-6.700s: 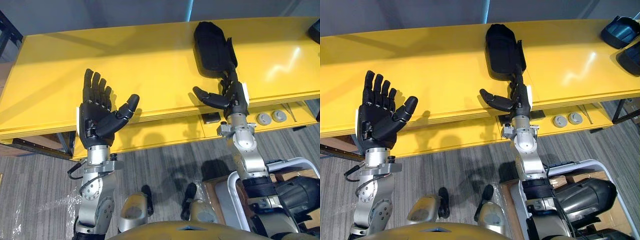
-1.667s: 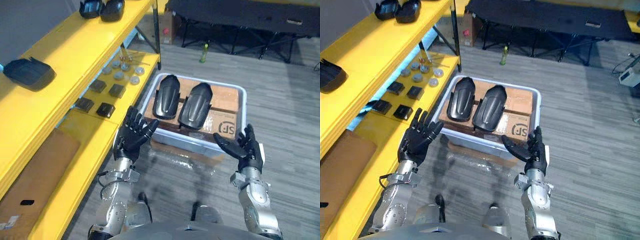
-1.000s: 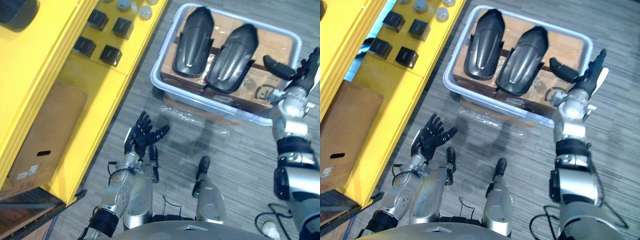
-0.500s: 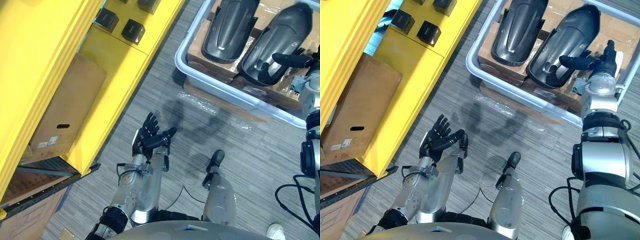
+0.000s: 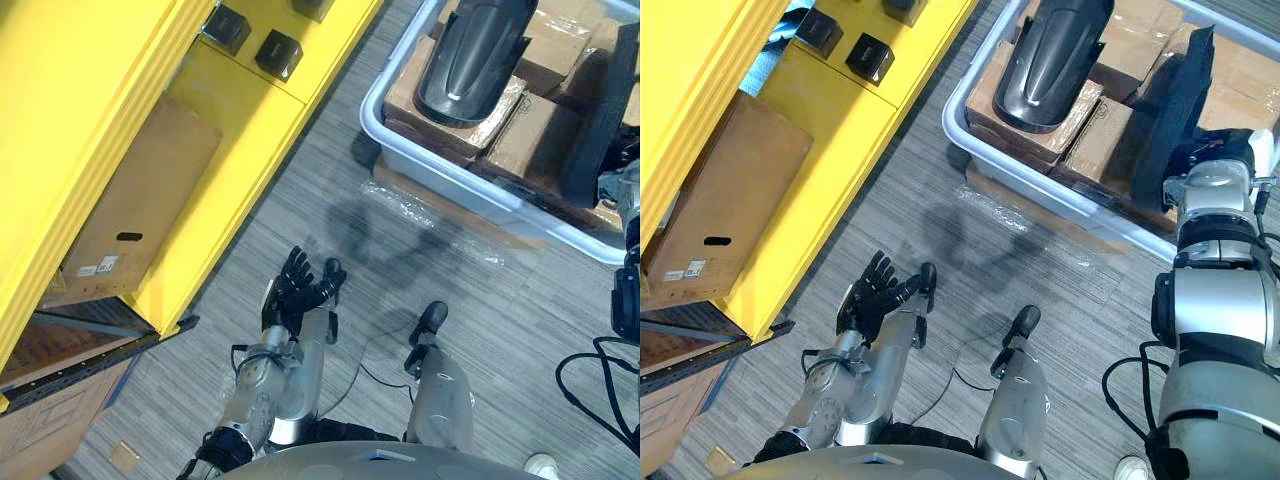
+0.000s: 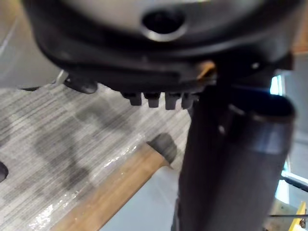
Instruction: Walk over and take three plastic housings, then place them on the shelf
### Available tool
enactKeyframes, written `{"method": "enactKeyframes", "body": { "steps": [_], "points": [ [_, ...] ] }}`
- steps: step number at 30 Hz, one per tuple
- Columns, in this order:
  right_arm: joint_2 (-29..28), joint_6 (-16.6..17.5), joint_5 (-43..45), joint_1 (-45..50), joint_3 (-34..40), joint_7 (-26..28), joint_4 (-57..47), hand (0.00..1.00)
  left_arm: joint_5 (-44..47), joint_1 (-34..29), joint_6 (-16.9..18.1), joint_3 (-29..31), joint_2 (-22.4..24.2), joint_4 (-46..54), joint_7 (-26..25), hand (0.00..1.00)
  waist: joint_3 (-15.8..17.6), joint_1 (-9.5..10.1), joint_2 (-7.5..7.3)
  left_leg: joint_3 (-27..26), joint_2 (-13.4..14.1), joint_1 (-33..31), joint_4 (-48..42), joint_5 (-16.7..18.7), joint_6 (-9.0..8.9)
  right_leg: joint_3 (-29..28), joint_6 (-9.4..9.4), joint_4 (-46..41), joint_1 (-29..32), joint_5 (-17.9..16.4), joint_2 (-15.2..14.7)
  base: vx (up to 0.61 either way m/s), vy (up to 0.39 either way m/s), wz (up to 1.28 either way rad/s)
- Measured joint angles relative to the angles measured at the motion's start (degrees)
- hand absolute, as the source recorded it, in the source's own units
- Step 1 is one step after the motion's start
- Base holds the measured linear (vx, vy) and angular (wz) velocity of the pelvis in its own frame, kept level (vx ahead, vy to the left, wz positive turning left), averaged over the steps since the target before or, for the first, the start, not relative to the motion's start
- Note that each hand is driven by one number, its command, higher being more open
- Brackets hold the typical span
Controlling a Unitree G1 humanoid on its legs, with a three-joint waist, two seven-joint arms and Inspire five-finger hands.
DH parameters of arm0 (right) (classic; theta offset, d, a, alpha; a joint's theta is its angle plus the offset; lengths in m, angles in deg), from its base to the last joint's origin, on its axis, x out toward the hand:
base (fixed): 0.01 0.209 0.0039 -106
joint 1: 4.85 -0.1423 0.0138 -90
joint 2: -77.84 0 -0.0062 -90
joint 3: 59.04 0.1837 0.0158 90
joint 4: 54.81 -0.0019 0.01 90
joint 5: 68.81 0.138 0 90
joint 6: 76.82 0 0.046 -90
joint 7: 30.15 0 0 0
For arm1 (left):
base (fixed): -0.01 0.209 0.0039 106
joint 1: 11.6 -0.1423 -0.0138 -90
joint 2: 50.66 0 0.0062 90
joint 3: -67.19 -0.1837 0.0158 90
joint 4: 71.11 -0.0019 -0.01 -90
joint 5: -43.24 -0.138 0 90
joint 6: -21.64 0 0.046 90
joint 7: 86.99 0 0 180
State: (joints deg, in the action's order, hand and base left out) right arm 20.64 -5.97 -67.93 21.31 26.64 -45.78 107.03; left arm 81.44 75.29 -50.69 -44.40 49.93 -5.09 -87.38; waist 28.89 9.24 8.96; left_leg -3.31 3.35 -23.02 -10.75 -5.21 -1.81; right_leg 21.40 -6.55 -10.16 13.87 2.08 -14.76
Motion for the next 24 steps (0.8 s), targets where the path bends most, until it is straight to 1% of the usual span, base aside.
{"method": "enactKeyframes", "body": {
  "steps": [3,5,7,10,11,13,14,17,18,21,23,24],
  "points": [
    [0.0,-2.3,0.1,0.2,1.4,-0.3,2.2,0.0,0.0,-1.9,0.0,0.7,-0.1,2.5,0.2,1.0,0.0,-0.06,0.0,-0.2,0.0,1.6,0.5,0.1,-0.07,0.0,0.04,0.0,-1.3,-0.4,0.0,0.0,0.0,0.0],
    [0.0,-3.0,0.6,0.9,3.3,-1.4,3.5,0.0,0.0,-2.7,0.0,1.3,-0.2,4.2,0.6,1.0,0.0,-0.25,0.0,-0.3,0.0,2.3,1.3,-0.1,0.03,0.0,0.04,0.0,-1.5,-0.4,0.0,0.0,0.0,0.0],
    [0.2,-3.0,1.5,1.4,4.8,-2.3,4.1,0.0,0.0,-2.8,0.0,1.8,-0.2,4.5,0.7,1.0,0.0,-0.45,0.0,-0.5,0.0,2.7,1.6,-0.2,0.07,-0.1,0.03,-0.1,-1.7,-0.4,0.0,0.0,0.0,0.0],
    [0.3,-2.7,2.8,2.3,7.1,-4.3,4.5,0.0,0.0,-4.6,-0.1,2.2,-1.0,6.2,0.7,1.0,0.0,-1.68,-0.05,-0.7,0.0,4.4,2.3,-0.4,0.03,-0.2,-0.08,0.1,-3.2,-0.5,-0.1,0.0,-0.002,-0.01],
    [0.3,-2.5,2.8,2.4,7.2,-4.9,4.5,0.0,-0.1,-5.1,-0.1,2.1,-1.2,6.8,0.7,1.0,0.0,-1.76,-0.05,-1.0,0.0,4.8,2.5,-0.4,0.02,-0.4,-0.09,0.1,-3.3,-0.5,-0.1,0.01,-0.006,-0.14],
    [0.3,0.8,2.8,2.7,7.2,-7.4,4.3,0.0,-0.4,-6.8,0.0,2.4,-1.6,8.8,0.7,1.0,0.1,-2.4,-0.09,-1.7,0.0,6.8,4.1,-0.8,-0.07,-1.0,-0.14,0.4,-4.2,-0.5,-0.1,0.02,-0.017,-0.16],
    [0.3,1.4,2.7,3.0,7.2,-8.0,3.6,0.0,-0.5,-6.9,0.0,2.4,-1.6,8.9,0.8,1.0,0.1,-2.6,-0.13,-1.8,0.0,7.4,4.5,-0.8,-0.09,-1.0,-0.22,0.4,-4.5,-0.6,0.0,0.02,-0.031,-0.07],
    [0.3,4.4,1.5,7.1,7.1,-11.4,-6.5,0.0,-0.7,-7.4,0.0,2.6,-2.0,11.0,1.2,1.0,0.2,-3.73,-0.31,-2.3,0.1,10.5,7.0,-1.6,-0.23,-1.4,-0.33,0.5,-6.2,-1.0,0.0,0.03,-0.036,-0.07],
    [0.4,5.7,0.7,8.5,7.1,-12.4,-10.8,0.0,-0.9,-7.7,-0.1,3.1,-2.2,14.3,1.2,1.0,0.2,-4.62,-0.38,-2.6,0.1,11.4,7.9,-2.0,-0.34,-1.4,-0.38,0.7,-6.8,-1.0,0.1,0.04,-0.043,-0.07],
    [0.3,9.2,-3.9,13.6,7.2,-14.6,-20.2,0.0,-1.1,-7.6,-0.1,5.2,-3.3,23.4,1.6,1.0,0.1,-4.91,-0.56,-2.8,0.5,14.9,9.9,-2.5,-0.61,-1.3,-0.4,1.9,-9.7,-1.1,0.7,0.05,-0.047,-0.05],
    [0.1,10.8,-6.1,16.7,7.2,-14.9,-24.6,0.0,-2.4,-5.6,-0.2,6.9,-4.3,27.9,2.0,1.0,-0.2,-4.97,-1.06,-2.9,0.7,16.6,11.1,-2.7,-0.94,-1.0,-0.39,3.0,-11.3,-1.1,1.2,0.06,-0.06,-0.03],
    [-1.3,11.4,-9.2,18.5,7.6,-15.1,-26.8,0.0,-2.9,-4.1,-0.5,8.0,-4.9,29.9,2.5,1.0,-1.1,-5.16,-1.82,-3.0,0.9,17.0,12.0,-3.0,-1.22,-0.9,-0.38,3.7,-11.7,-1.1,1.6,0.06,-0.053,-0.02]
  ]
}}
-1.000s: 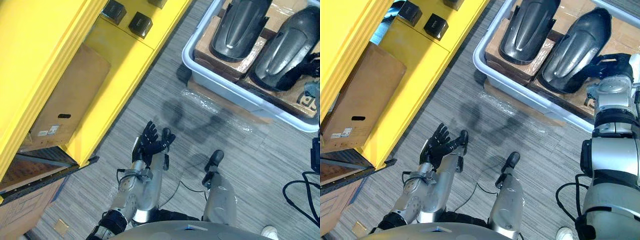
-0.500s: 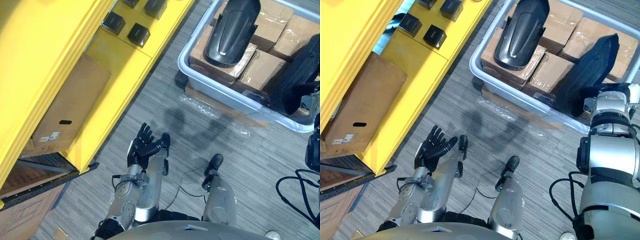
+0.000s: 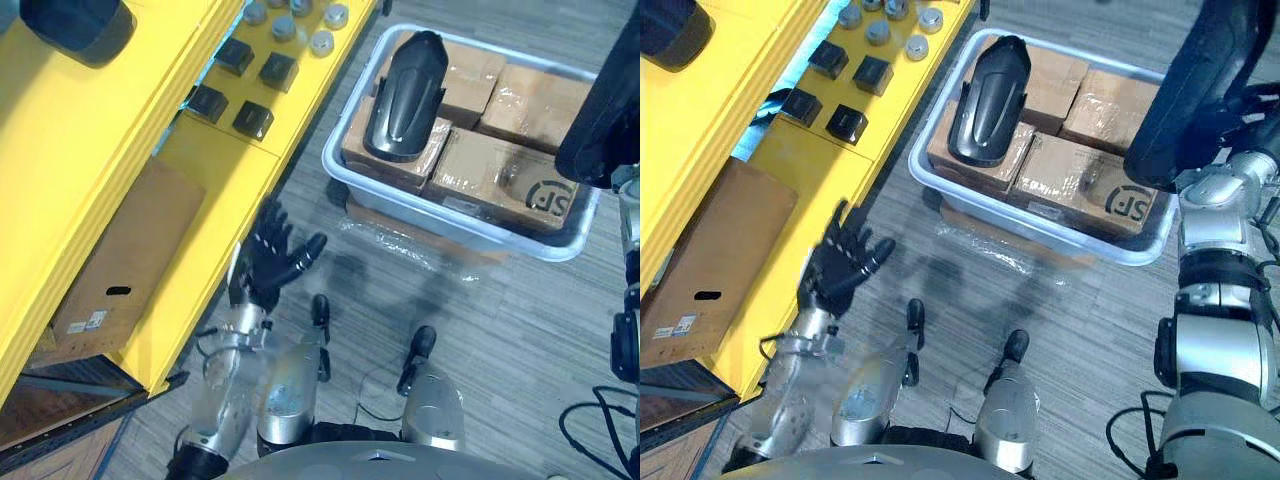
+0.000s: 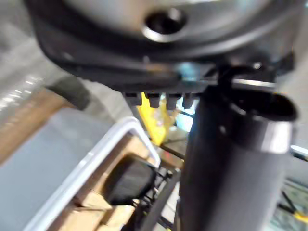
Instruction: Walk over and take three plastic housings, then place them on the shelf
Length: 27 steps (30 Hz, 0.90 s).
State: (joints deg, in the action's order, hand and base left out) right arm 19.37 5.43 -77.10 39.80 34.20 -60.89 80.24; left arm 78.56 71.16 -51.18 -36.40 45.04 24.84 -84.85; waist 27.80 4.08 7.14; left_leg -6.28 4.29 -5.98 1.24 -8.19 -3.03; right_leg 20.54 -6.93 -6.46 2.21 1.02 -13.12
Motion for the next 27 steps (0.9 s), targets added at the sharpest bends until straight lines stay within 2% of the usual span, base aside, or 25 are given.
{"method": "enactKeyframes", "body": {
  "steps": [1,2,3,5,6,7,8,11,12,15,19,22,27],
  "points": [
    [-1.2,0.2,-1.2,0.8,0.1,-0.1,-0.9,0.0,0.0,0.6,-0.5,0.6,-0.4,0.9,0.2,1.0,-0.4,-0.29,-0.61,-0.1,0.1,0.6,0.7,-0.2,-0.11,0.1,0.0,0.4,-0.5,0.0,0.2,0.08,-0.066,-0.01],
    [-4.1,0.4,-2.9,3.1,0.1,0.0,-2.7,0.0,0.0,1.8,-1.8,1.1,-1.3,1.4,0.8,1.0,-2.0,-0.83,-1.91,-0.2,0.4,1.4,1.6,-0.4,-0.4,0.3,0.0,1.0,-1.1,0.1,0.6,0.11,-0.083,-0.02],
    [-7.1,0.4,-4.9,5.8,0.0,0.2,-4.8,0.0,0.0,3.0,-4.0,1.1,-2.0,1.3,1.2,1.0,-3.5,-1.25,-3.07,-0.4,0.6,2.7,2.8,-0.5,-0.63,0.4,-0.03,2.0,-2.5,0.1,1.0,0.12,-0.084,-0.02],
    [-10.2,0.4,-7.3,9.8,-0.1,0.9,-8.4,0.0,0.1,4.9,-7.8,0.7,-2.1,1.3,2.2,1.0,-5.8,-1.51,-4.39,-0.8,0.7,3.7,3.5,-0.4,-0.95,0.5,-0.26,3.2,-3.5,0.3,1.3,0.12,-0.066,-0.07],
    [-11.3,0.5,-9.1,11.3,-0.3,2.0,-10.8,0.0,0.9,5.9,-10.6,0.3,-2.1,1.3,3.0,1.0,-6.4,-1.56,-4.81,-1.3,0.7,4.5,3.5,-0.3,-1.11,0.4,-0.54,3.9,-4.4,0.5,1.4,0.11,-0.045,-0.09],
    [-11.6,0.6,-9.7,11.8,-0.4,2.4,-11.9,0.0,1.0,6.3,-11.9,0.0,-2.1,1.2,3.2,1.0,-6.6,-1.86,-4.95,-1.4,0.7,4.8,3.5,-0.2,-1.25,0.4,-0.57,4.0,-4.7,0.5,1.3,0.09,-0.027,-0.05],
    [-12.1,0.8,-12.0,13.2,-0.6,4.1,-14.9,0.0,1.1,7.4,-15.2,-0.3,-2.0,1.1,3.5,1.0,-7.4,-2.5,-5.14,-1.5,0.6,5.4,3.5,-0.1,-1.36,0.5,-0.94,4.8,-5.7,0.8,1.4,0.05,-0.015,-0.02],
    [-12.7,2.0,-14.4,15.2,-1.7,6.1,-18.9,0.0,2.1,8.5,-19.7,-1.0,-2.0,0.5,3.5,1.0,-9.1,-2.93,-5.8,-2.2,0.7,6.7,3.5,0.4,-1.79,0.0,-0.91,5.9,-7.1,0.9,1.6,0.03,-0.015,-0.12],
    [-13.1,2.8,-16.1,16.4,-2.7,7.0,-20.4,0.0,1.7,9.4,-22.3,-2.1,-2.1,-0.6,3.5,1.0,-10.9,-3.12,-6.2,-2.5,0.8,6.9,3.5,0.5,-1.92,-0.1,-0.9,6.0,-7.3,0.9,1.7,0.02,-0.022,-0.11],
    [-14.7,4.8,-16.3,18.1,-4.5,8.0,-23.1,0.0,-2.5,11.3,-26.4,-4.6,-2.4,-3.4,3.2,1.0,-13.1,-3.76,-7.19,-3.0,1.4,8.2,3.5,0.6,-2.09,-0.6,-0.5,6.7,-8.4,1.2,2.3,-0.01,-0.027,-0.12],
    [-17.0,7.1,-18.3,18.3,-6.6,8.4,-23.5,0.0,-4.6,12.2,-29.9,-6.3,-2.4,-6.8,2.8,1.0,-15.2,-4.25,-7.46,-3.8,1.9,9.3,3.8,1.3,-2.13,-1.1,-0.02,7.7,-9.4,1.6,2.7,-0.08,-0.004,-0.1],
    [-18.3,9.2,-18.2,19.9,-8.1,9.1,-23.5,0.0,-6.4,12.3,-30.0,-6.9,-2.6,-8.1,3.0,1.0,-16.2,-4.17,-7.73,-4.0,2.4,9.4,3.8,1.4,-2.0,-1.3,0.04,7.9,-9.4,1.6,3.3,-0.08,-0.014,-0.08],
    [-20.6,10.1,-18.3,22.9,-11.8,9.6,-23.5,0.0,-6.7,15.0,-30.1,-10.5,-3.0,-8.2,2.7,1.0,-17.1,-3.85,-7.84,-4.1,2.3,9.4,3.8,1.2,-1.92,-1.3,0.14,8.7,-9.7,2.5,3.3,-0.04,0.002,-0.01]
  ]
}}
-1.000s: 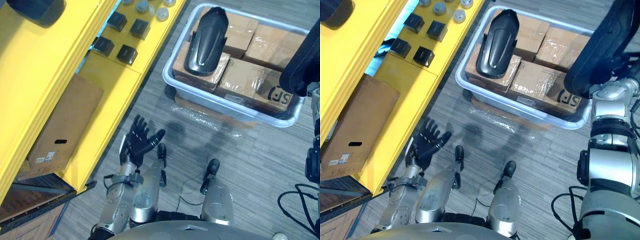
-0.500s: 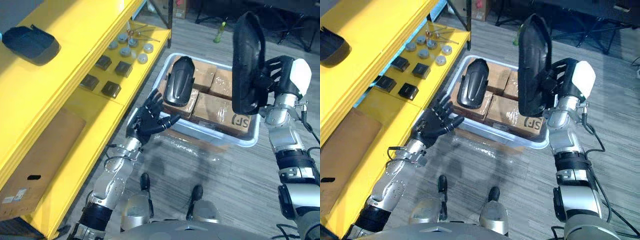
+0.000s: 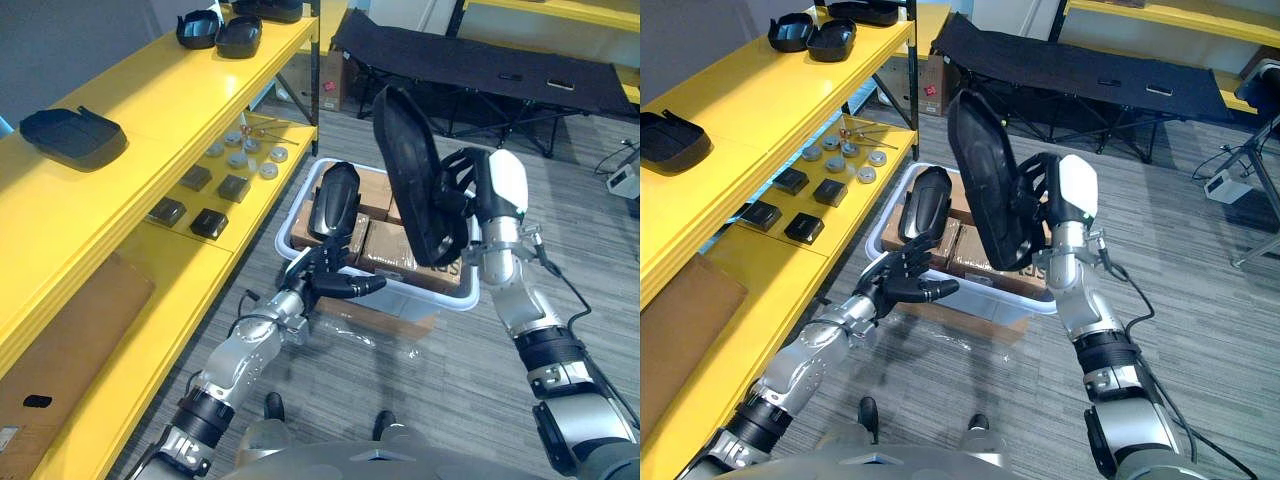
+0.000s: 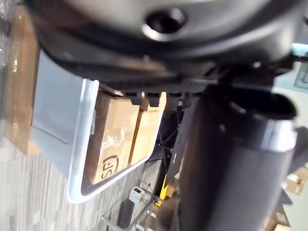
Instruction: Walk over and take three plastic housings, then place them on the shelf
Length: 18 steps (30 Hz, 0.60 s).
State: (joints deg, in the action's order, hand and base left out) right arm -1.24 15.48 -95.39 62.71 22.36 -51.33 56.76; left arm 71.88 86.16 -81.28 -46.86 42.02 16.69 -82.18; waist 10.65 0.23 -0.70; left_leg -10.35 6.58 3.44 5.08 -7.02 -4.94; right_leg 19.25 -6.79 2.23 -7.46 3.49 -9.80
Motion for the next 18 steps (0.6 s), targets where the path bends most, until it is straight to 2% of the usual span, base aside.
{"method": "enactKeyframes", "body": {
  "steps": [6,10,18],
  "points": [
    [-3.1,2.2,-0.4,1.5,-4.6,0.7,0.3,0.0,1.0,3.0,0.2,-2.7,1.7,-0.5,-1.3,1.0,-0.5,0.12,-0.31,0.1,-0.1,0.0,0.0,-0.3,0.36,0.2,0.04,1.1,-0.6,0.7,0.0,0.0,0.0,0.0],
    [-3.6,3.6,-2.5,1.6,-6.5,0.8,1.3,0.0,6.3,3.7,0.3,-4.6,2.4,-4.2,-2.2,1.0,-1.3,1.04,-0.91,0.2,-0.1,0.0,0.0,-0.4,0.18,0.3,0.05,1.1,-0.7,0.7,0.0,0.0,0.0,0.0],
    [-7.1,6.1,-4.8,2.0,-9.4,0.7,3.6,0.0,15.4,4.0,0.4,-5.8,2.8,-6.6,-5.5,1.0,-2.3,1.08,-2.31,0.6,-0.4,-0.1,0.0,-0.4,0.16,0.7,0.05,1.2,-1.0,0.7,-0.1,-0.01,0.0,0.01]
  ]
}}
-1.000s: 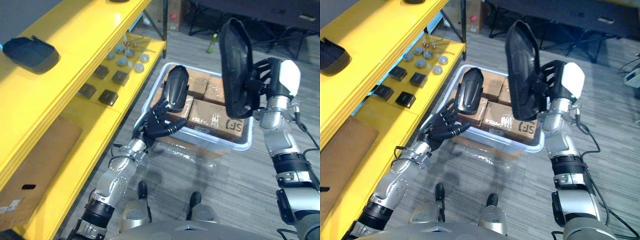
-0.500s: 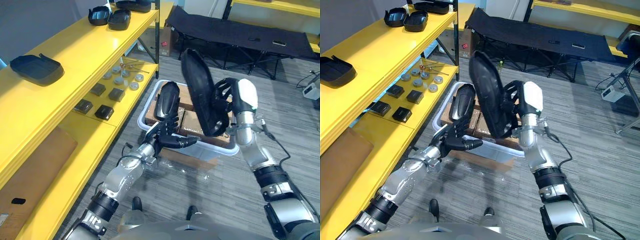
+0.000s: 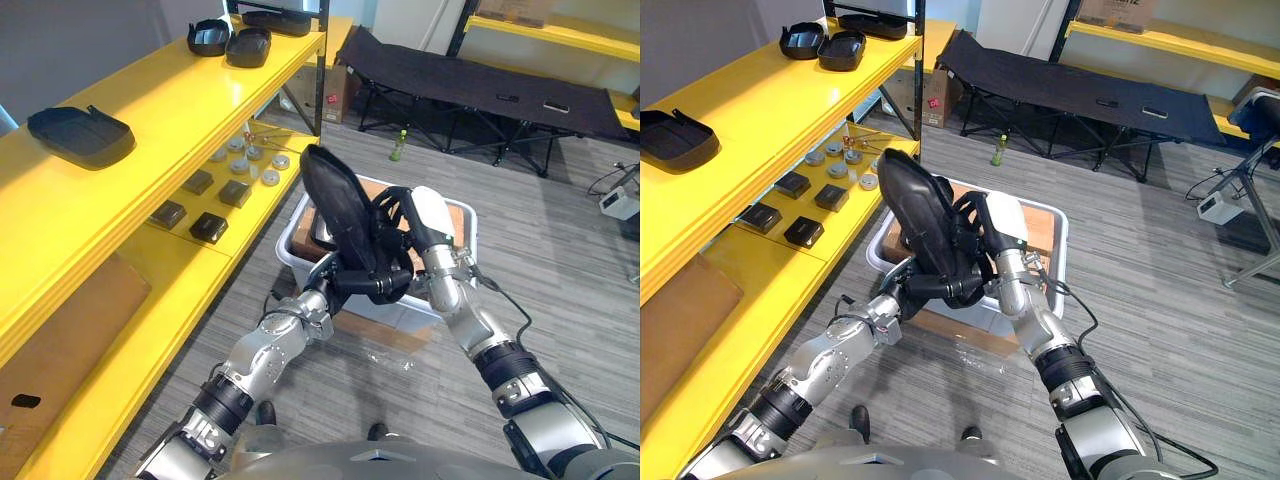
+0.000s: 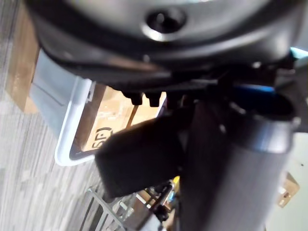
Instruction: Walk over and take three plastic housings, then place them on the shelf
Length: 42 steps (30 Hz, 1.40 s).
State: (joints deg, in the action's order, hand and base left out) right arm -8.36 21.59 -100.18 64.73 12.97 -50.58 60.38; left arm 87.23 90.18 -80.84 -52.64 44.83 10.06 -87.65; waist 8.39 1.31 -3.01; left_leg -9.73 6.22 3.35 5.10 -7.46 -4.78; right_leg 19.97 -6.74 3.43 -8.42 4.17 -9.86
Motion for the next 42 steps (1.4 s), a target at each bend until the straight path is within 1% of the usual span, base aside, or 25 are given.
{"method": "enactKeyframes", "body": {
  "steps": [3,7,9,11,17,20,23,24,25,28,29,34,35,37,40,42],
  "points": [
    [0.0,0.0,-2.0,0.0,-0.9,0.0,0.0,0.0,2.7,0.1,0.0,0.0,0.8,-2.3,-0.2,1.0,-0.1,0.23,-0.09,0.2,0.0,0.0,0.0,0.0,0.06,0.2,0.0,0.0,-0.1,0.0,0.0,-0.03,0.003,0.04],
    [0.0,0.0,-2.0,0.0,-0.9,-0.2,0.5,0.0,5.5,0.1,0.0,-0.2,1.1,-3.0,-0.4,1.0,-0.2,0.23,-0.25,0.3,0.0,0.0,0.0,-0.1,0.12,0.2,0.0,0.0,-0.1,0.0,0.0,-0.01,0.001,0.0],
    [-0.1,0.0,-2.0,0.5,-0.9,-0.3,0.6,0.0,6.4,0.1,0.0,-0.3,1.1,-3.0,-0.5,1.0,-0.5,0.22,-0.68,0.3,0.1,0.0,0.0,-0.1,0.11,0.1,0.0,0.1,-0.1,0.0,0.0,0.0,0.0,0.0],
    [-0.6,0.0,-2.0,1.2,-0.8,-1.0,0.6,0.0,9.1,0.1,0.0,-0.4,1.2,-3.0,-0.6,1.0,-0.8,0.21,-1.1,0.2,0.2,0.0,0.0,0.0,0.08,0.1,0.0,0.2,-0.1,0.0,0.0,0.0,0.0,0.0],
    [-0.8,0.0,-2.0,1.7,-0.7,-1.4,1.2,0.0,13.2,0.0,0.2,-0.3,1.6,-3.0,-2.1,1.0,-0.9,0.15,-1.16,0.2,0.2,0.0,0.0,-0.1,0.07,0.1,0.01,0.2,-0.2,0.0,0.1,0.0,0.0,0.0],
    [-1.3,0.0,-2.0,1.8,-0.5,-1.8,1.5,0.0,15.4,0.0,1.2,-0.2,1.7,-3.0,-2.7,1.0,-0.9,0.14,-1.17,0.2,0.2,0.1,0.0,-0.1,0.06,0.1,0.01,0.2,-0.2,0.0,0.1,0.0,0.0,0.0],
    [-2.2,0.0,-2.0,2.0,0.1,-2.7,2.1,0.0,17.2,-0.1,1.6,1.6,2.4,-3.0,-3.4,1.0,-0.9,0.16,-1.19,0.2,0.2,0.2,0.0,-0.1,0.06,0.1,0.02,0.2,-0.3,0.0,0.0,0.0,0.0,0.0],
    [-2.2,0.0,-2.0,2.3,0.5,-2.9,2.1,0.0,17.4,-0.2,2.3,2.2,3.1,-3.0,-4.1,1.0,-0.9,0.23,-1.21,0.2,0.2,0.2,0.0,-0.1,0.06,0.2,0.02,0.2,-0.4,0.0,0.0,0.0,0.0,0.0],
    [-2.2,0.0,-2.0,2.4,0.6,-3.2,2.1,0.0,17.6,-0.5,2.8,3.3,3.7,-3.0,-4.6,0.0,-0.9,0.23,-1.29,0.2,0.2,0.2,0.0,-0.1,0.06,0.2,0.02,0.2,-0.4,0.0,0.1,0.0,0.0,0.0],
    [-2.3,0.0,-2.0,3.1,0.6,-3.8,2.1,0.0,18.5,-0.6,3.8,4.5,3.9,-3.0,-6.3,0.0,-1.2,0.24,-1.55,0.2,0.2,0.2,0.0,-0.1,0.05,0.2,0.02,0.2,-0.4,0.0,0.1,0.0,0.0,0.0],
    [-2.5,0.0,-1.9,3.7,0.6,-4.3,2.1,0.0,18.5,-0.8,4.3,5.5,3.9,-3.0,-7.7,0.0,-1.3,0.25,-1.78,0.2,0.2,0.2,0.0,0.0,0.04,0.2,0.02,0.2,-0.4,0.0,0.1,0.0,0.0,0.0],
    [-3.7,1.1,-1.9,4.4,0.6,-6.1,2.1,0.0,18.6,-1.0,7.5,8.4,4.1,-3.9,-11.5,0.0,-1.5,0.15,-2.0,0.3,0.3,0.3,0.0,0.0,0.05,0.2,0.02,0.2,-0.4,0.0,0.1,0.0,0.0,0.0],
    [-4.0,1.6,-1.9,4.4,0.6,-6.5,2.1,0.0,18.6,-1.0,8.1,9.0,4.3,-4.4,-12.0,0.0,-1.5,0.16,-2.02,0.3,0.3,0.3,0.0,0.0,0.04,0.2,0.02,0.2,-0.5,0.0,0.1,0.0,0.0,0.0],
    [-4.3,4.3,-1.9,4.4,0.4,-7.7,1.7,0.0,18.3,-1.1,8.9,11.2,5.0,-6.2,-13.6,0.0,-1.5,0.18,-2.03,0.3,0.3,0.4,0.0,0.0,0.02,0.2,0.02,0.3,-0.5,0.0,0.1,0.0,0.0,0.0],
    [-4.3,7.0,-2.1,5.3,-0.7,-7.9,-1.1,0.0,17.9,-1.1,8.8,13.5,5.1,-7.7,-13.7,0.0,-1.5,0.18,-2.05,0.3,0.3,0.3,0.0,0.0,-0.04,0.1,0.0,0.6,-0.6,0.0,0.2,0.0,0.0,0.0],
    [-4.8,7.2,-2.0,6.2,-0.6,-8.9,-2.3,0.0,16.9,-1.3,8.4,13.7,5.1,-7.7,-11.3,0.0,-1.5,0.66,-2.06,0.3,0.3,0.3,0.0,0.1,-0.07,0.2,0.02,0.6,-0.7,0.0,0.2,0.0,0.0,0.0]
  ]
}}
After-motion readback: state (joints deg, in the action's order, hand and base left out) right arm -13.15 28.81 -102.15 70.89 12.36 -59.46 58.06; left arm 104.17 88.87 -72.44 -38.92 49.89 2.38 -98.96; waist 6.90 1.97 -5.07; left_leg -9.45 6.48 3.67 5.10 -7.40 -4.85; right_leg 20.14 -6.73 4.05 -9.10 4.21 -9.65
